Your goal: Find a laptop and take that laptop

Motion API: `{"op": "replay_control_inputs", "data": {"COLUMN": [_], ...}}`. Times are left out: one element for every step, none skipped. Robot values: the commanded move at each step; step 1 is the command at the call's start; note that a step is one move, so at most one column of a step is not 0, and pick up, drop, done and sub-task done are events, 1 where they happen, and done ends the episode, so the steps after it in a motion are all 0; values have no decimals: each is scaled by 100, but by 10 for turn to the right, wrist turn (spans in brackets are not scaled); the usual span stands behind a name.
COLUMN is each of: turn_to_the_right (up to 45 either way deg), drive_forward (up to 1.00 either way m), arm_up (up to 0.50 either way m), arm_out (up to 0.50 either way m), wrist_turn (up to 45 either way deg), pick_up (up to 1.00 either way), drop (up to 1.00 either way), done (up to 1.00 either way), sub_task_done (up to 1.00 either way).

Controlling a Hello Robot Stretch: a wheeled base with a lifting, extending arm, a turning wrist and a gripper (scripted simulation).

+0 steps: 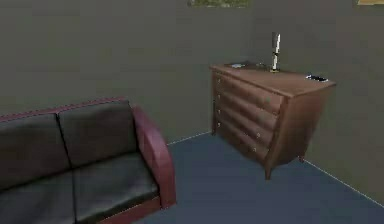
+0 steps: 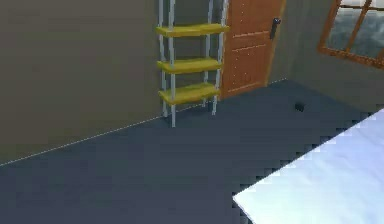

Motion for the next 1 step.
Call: {"op": "replay_control_inputs", "data": {"turn_to_the_right": [450], "drive_forward": [0], "arm_up": [0], "arm_out": [0], "wrist_turn": [0], "pick_up": [0], "drop": [0], "done": [0], "sub_task_done": [0]}}
